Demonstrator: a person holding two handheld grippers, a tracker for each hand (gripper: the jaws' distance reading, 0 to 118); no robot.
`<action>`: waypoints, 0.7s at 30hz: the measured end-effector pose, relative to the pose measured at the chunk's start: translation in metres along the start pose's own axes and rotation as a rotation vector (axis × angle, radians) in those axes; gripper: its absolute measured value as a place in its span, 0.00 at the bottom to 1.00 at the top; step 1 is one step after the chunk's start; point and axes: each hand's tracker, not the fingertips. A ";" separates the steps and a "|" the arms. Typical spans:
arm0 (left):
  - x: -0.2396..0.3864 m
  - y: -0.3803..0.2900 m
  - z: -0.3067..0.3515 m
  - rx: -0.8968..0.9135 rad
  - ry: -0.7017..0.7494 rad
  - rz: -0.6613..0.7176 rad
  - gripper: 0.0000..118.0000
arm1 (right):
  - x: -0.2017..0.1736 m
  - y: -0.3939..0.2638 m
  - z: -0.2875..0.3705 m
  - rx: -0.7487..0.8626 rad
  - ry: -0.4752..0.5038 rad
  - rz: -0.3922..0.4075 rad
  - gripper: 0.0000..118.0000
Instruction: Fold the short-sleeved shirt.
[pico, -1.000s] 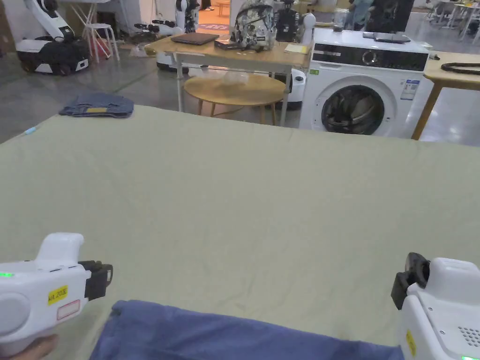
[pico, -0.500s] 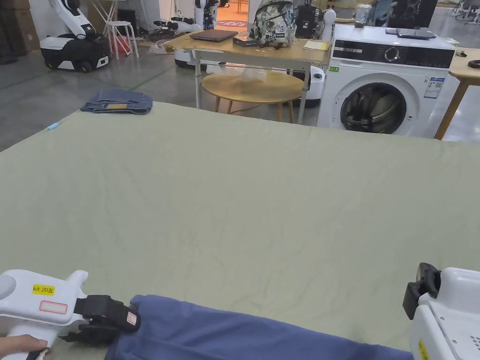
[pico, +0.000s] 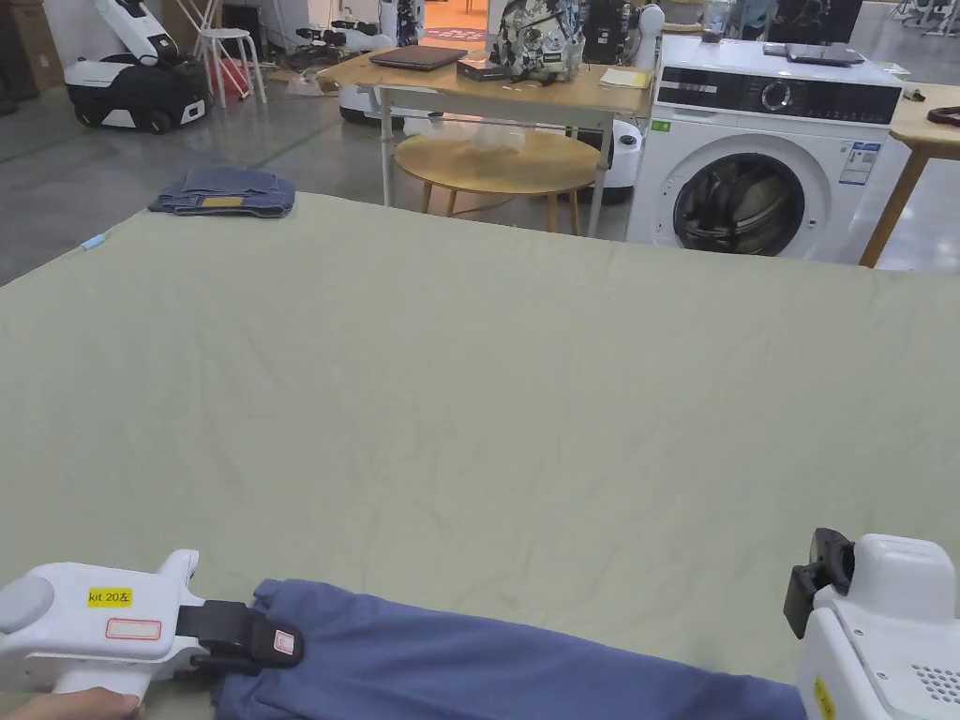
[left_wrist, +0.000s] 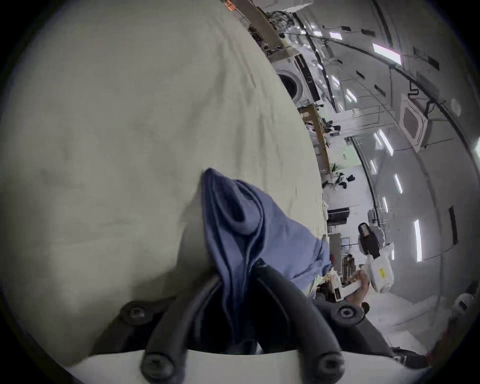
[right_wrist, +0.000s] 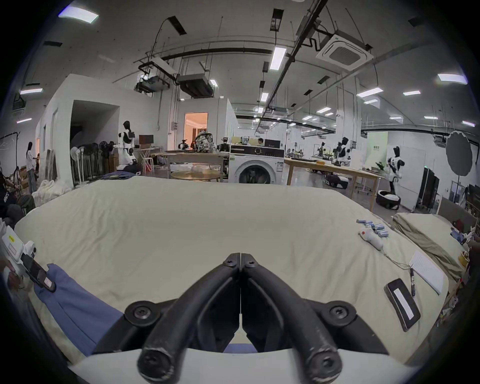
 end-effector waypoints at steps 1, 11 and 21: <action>0.002 0.000 0.002 0.011 0.006 -0.017 0.01 | 0.000 0.000 0.000 0.001 0.001 -0.002 0.00; 0.072 0.011 0.072 0.131 0.104 -0.123 0.01 | 0.001 0.007 -0.004 0.018 0.005 -0.002 0.00; 0.115 0.005 0.103 0.164 0.293 -0.208 0.01 | -0.002 0.009 -0.007 0.023 0.025 0.000 0.00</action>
